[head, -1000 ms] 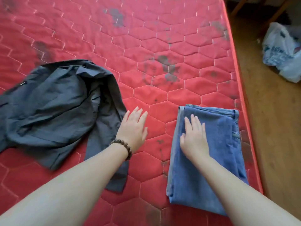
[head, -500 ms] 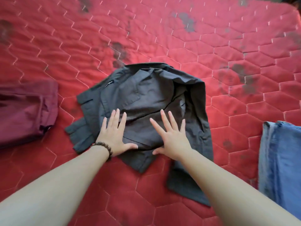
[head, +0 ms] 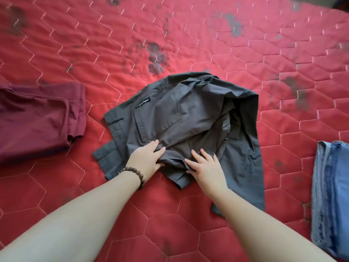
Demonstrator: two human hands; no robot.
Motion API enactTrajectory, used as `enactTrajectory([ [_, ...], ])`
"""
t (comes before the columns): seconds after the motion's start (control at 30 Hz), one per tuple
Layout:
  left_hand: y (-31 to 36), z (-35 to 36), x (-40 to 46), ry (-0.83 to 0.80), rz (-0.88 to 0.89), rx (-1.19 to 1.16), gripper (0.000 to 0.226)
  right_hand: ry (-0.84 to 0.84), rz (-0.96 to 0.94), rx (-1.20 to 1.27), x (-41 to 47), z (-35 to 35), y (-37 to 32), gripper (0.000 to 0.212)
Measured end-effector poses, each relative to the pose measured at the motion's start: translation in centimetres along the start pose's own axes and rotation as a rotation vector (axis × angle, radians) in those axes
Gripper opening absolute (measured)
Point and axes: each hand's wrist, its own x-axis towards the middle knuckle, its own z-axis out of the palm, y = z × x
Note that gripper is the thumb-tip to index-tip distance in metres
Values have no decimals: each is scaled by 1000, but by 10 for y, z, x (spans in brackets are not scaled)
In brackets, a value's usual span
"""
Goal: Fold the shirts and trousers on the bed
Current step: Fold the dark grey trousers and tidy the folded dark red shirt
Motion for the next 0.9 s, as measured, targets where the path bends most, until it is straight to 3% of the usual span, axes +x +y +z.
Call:
enactTrajectory([
  [0.03, 2, -3, -5, 20, 7, -21, 47, 65, 19, 22, -6, -1, -3, 21],
  [0.1, 9, -15, -14, -8, -35, -5, 26, 63, 106, 121, -18, -10, -9, 27],
  [0.27, 33, -69, -44, 73, -115, -149, 25, 143, 171, 346, -41, -78, -17, 38],
  [0.43, 78, -186, -88, 228, -140, -227, 36, 291, 140, 577, -71, -200, -33, 37],
  [0.6, 139, -342, -173, 299, 0, -154, 39, 404, 96, 634, -135, -363, -66, 46],
  [0.73, 177, -439, -254, 296, 119, -152, 57, 479, 31, 670, -201, -476, -97, 42],
  [0.9, 225, -529, -321, 571, 70, -367, 14, 505, -23, 610, -268, -570, -138, 36],
])
